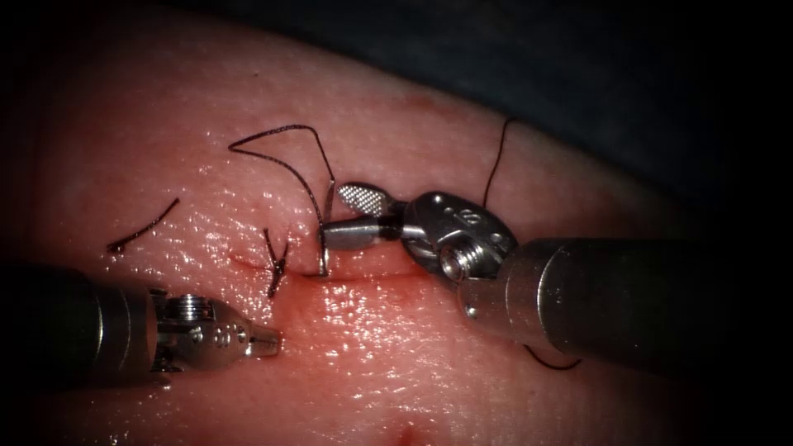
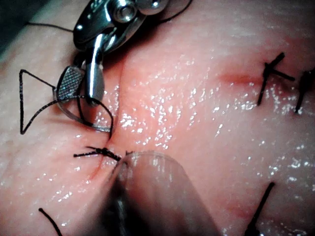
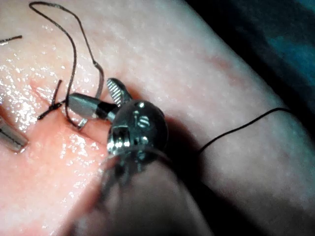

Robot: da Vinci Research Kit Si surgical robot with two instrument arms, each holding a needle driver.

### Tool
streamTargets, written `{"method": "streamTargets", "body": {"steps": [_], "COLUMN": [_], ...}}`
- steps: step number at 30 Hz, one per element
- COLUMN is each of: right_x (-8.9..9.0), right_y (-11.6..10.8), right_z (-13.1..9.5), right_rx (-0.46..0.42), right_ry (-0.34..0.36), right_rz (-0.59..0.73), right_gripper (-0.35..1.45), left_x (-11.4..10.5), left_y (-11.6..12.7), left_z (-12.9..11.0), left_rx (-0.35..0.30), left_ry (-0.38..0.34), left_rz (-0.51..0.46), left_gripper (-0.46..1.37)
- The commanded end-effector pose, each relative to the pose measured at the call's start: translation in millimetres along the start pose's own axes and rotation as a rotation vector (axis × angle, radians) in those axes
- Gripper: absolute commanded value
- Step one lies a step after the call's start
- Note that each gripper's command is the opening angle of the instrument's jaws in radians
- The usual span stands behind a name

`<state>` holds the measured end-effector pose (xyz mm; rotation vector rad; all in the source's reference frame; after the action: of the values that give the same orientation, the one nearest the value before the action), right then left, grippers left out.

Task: Wound Closure
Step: With the right tool throw the needle through the bottom of the cut while the left gripper apposes.

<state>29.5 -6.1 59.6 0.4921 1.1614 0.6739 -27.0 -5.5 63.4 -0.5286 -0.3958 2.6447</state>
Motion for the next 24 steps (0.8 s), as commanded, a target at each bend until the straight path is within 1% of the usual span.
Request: {"method": "streamTargets", "body": {"steps": [1,4,6,7,8,11,17,24], "right_x": [-0.4,0.0,0.2,0.3,0.3,0.4,0.2,-0.8], "right_y": [0.5,1.5,1.9,2.2,2.5,3.0,3.6,3.9], "right_z": [-0.3,-0.3,-0.2,-0.1,0.0,0.4,1.2,2.1], "right_rx": [0.010,0.069,0.086,0.093,0.101,0.105,0.112,0.105], "right_ry": [0.001,0.011,0.017,0.030,0.062,0.083,0.090,0.095], "right_rz": [-0.090,-0.118,-0.122,-0.124,-0.130,-0.132,-0.025,0.015], "right_gripper": [0.86,0.88,0.89,0.90,0.90,0.88,0.87,0.81], "left_x": [0.0,0.0,0.0,0.0,0.0,0.0,0.0,-0.1], "left_y": [0.0,0.0,0.0,0.0,0.0,0.1,0.1,0.1], "left_z": [-0.1,-0.1,-0.1,-0.1,-0.1,-0.1,-0.1,-0.1], "left_rx": [-0.003,-0.003,-0.003,-0.003,-0.003,-0.003,-0.003,-0.003], "left_ry": [0.000,0.000,0.000,0.000,0.000,0.000,0.000,0.000], "left_rz": [-0.001,-0.001,-0.001,-0.001,-0.001,-0.001,-0.001,-0.001], "left_gripper": [-0.35,-0.35,-0.35,-0.35,-0.35,-0.35,-0.35,-0.35]}}
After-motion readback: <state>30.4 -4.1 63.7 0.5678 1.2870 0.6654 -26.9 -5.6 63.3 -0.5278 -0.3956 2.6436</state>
